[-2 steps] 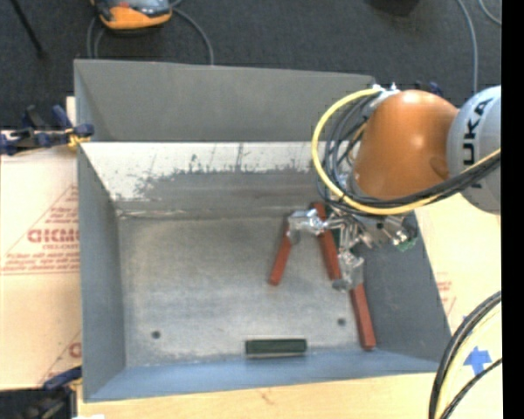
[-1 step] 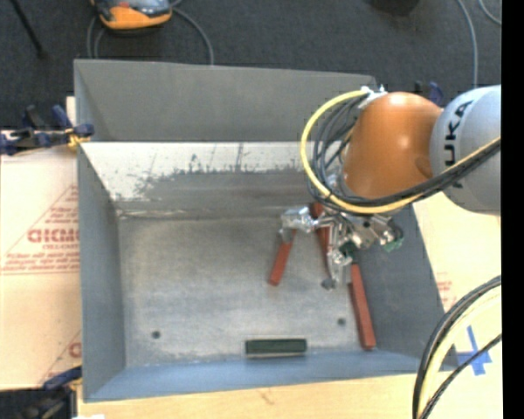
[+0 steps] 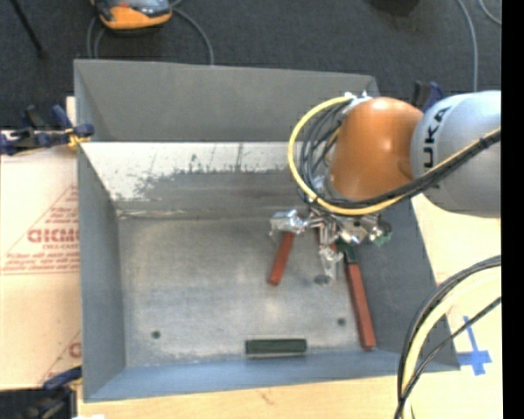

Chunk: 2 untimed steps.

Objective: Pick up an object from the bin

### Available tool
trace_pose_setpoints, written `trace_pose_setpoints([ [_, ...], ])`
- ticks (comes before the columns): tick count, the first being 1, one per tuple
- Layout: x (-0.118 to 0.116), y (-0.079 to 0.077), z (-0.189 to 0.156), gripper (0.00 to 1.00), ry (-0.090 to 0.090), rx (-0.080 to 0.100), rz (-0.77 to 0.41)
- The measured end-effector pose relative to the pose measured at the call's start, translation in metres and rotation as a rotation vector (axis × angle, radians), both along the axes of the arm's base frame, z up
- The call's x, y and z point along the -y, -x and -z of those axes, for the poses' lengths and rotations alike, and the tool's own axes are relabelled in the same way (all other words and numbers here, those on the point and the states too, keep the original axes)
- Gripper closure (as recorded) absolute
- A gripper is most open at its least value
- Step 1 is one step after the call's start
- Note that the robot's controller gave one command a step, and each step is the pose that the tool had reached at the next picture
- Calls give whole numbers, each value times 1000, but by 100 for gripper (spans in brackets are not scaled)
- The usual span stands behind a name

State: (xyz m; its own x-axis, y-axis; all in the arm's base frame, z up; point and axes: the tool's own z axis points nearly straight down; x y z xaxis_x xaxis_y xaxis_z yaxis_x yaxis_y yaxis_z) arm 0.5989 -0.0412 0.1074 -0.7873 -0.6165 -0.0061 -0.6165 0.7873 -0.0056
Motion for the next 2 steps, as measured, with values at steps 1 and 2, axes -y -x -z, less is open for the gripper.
trace_pose_setpoints([
  [1,1,-23,35,100,0,3,-198],
  [2,1,-23,35,100,0,3,-198],
])
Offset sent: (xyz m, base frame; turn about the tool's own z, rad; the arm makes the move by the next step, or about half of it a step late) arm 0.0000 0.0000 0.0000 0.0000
